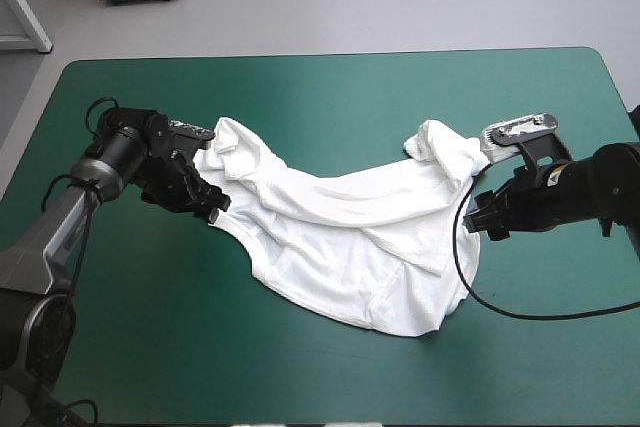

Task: Fold the cloth

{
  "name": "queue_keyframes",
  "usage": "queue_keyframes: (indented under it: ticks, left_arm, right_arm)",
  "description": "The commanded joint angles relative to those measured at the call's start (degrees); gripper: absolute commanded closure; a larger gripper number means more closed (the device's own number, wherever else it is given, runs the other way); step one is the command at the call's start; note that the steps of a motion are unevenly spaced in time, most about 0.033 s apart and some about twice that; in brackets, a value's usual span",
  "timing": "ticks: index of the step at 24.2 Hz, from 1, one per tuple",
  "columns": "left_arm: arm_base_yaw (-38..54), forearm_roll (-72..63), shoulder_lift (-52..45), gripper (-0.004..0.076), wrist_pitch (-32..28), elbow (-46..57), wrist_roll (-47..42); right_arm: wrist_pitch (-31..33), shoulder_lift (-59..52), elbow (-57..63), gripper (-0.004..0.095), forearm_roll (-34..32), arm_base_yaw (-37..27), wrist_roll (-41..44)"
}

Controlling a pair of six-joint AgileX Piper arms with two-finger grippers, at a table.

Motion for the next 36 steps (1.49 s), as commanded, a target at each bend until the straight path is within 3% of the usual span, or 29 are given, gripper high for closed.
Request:
queue_keyframes:
  ticks: [1,13,21,27,30,36]
  left_arm:
    - [-0.14,-0.64,1.96,0.0199,-2.34,-1.37,1.29]
    - [-0.04,-1.22,11.02,0.0199,-7.3,-6.98,2.71]
    - [-0.04,-4.48,15.15,0.0278,-5.46,-8.14,3.57]
    - [-0.04,-7.16,16.35,0.0517,-4.38,-8.03,5.36]
    - [-0.14,-7.92,16.35,0.0728,-2.98,-8.03,5.91]
    - [-0.14,-9.33,15.22,0.0746,2.13,-8.03,7.29]
  right_arm:
    - [-1.46,-1.44,-1.19,0.0259,-0.24,0.64,0.04]
    - [-1.46,0.05,-1.19,0.026,-0.36,3.48,0.47]
    - [-0.9,0.15,-1.19,0.0259,-0.36,3.48,0.47]
    - [0.05,0.15,-1.1,0.03,0.33,3.48,1.31]
    - [0.05,0.15,-0.85,0.0355,2.85,3.48,1.31]
    - [-0.06,1.97,10.82,0.037,-1.69,3.48,2.8]
